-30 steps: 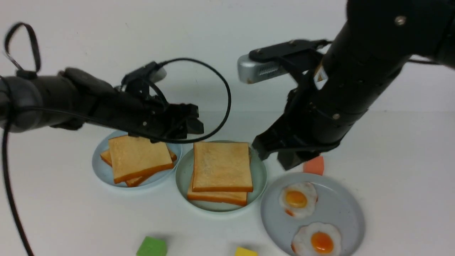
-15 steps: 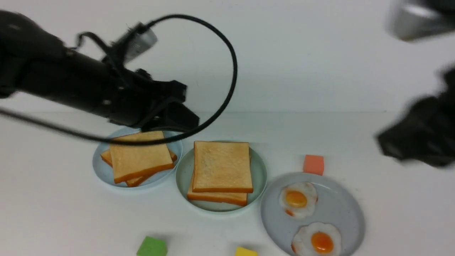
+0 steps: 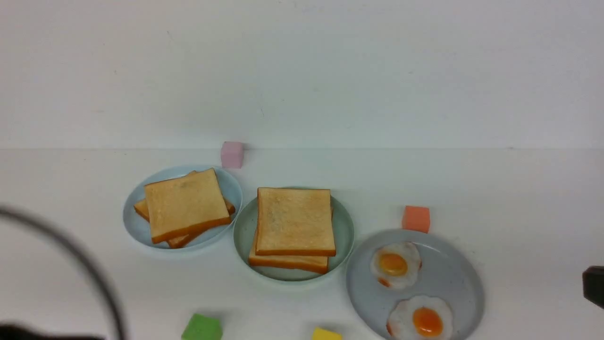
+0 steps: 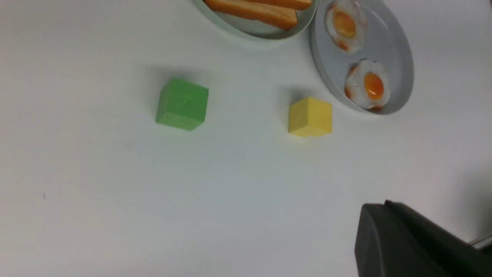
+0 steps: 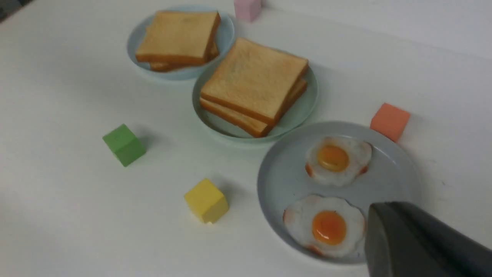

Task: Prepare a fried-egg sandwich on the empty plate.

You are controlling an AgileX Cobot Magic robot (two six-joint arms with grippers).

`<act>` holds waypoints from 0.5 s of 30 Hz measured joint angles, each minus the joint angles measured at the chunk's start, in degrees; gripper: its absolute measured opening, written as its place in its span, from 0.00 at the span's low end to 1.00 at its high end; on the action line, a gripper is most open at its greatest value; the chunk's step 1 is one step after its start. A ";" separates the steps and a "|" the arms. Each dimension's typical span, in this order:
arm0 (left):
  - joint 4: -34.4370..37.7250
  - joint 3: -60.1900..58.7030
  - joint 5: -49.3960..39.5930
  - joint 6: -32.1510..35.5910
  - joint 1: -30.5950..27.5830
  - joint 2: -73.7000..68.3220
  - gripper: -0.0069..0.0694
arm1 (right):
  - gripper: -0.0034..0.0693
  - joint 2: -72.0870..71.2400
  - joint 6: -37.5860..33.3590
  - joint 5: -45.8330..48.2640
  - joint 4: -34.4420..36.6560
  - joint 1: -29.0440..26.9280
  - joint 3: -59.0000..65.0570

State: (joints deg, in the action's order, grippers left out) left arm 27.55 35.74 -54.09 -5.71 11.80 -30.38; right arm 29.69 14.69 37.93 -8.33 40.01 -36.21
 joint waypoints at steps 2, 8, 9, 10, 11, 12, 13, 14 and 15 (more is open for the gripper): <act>-1.66 -0.80 -1.21 -1.54 0.00 7.13 0.07 | 0.03 -0.21 0.00 -1.90 -0.05 0.00 0.25; -6.98 -0.94 -4.73 -2.23 0.00 18.91 0.07 | 0.03 -0.28 0.00 -2.75 -0.17 0.00 0.55; -7.48 -0.94 -5.71 -2.23 0.00 20.06 0.07 | 0.03 -0.28 0.00 -2.87 -0.17 0.00 0.55; -7.79 -0.94 -6.72 -2.23 0.00 21.23 0.07 | 0.03 -0.28 0.00 -2.88 -0.17 0.00 0.55; -7.93 -0.94 -7.68 -2.23 0.00 21.75 0.07 | 0.03 -0.28 0.00 -2.94 -0.17 0.00 0.55; -8.07 -0.94 -8.42 -2.23 0.00 21.95 0.07 | 0.04 -0.28 0.00 -2.98 -0.17 0.00 0.55; -8.08 -0.94 -9.32 -2.23 0.00 22.06 0.07 | 0.04 -0.28 0.00 -2.98 -0.17 0.00 0.55; -8.12 -0.94 -10.22 -2.23 0.00 22.06 0.07 | 0.04 -0.28 0.00 -2.98 -0.17 0.00 0.55; -8.14 -0.94 -10.67 -2.23 0.00 22.06 0.07 | 0.04 -0.28 0.00 -2.98 -0.17 0.00 0.55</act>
State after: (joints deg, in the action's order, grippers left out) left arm 19.40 34.79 -64.76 -7.94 11.80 -8.32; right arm 29.41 14.69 34.95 -8.50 40.01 -35.67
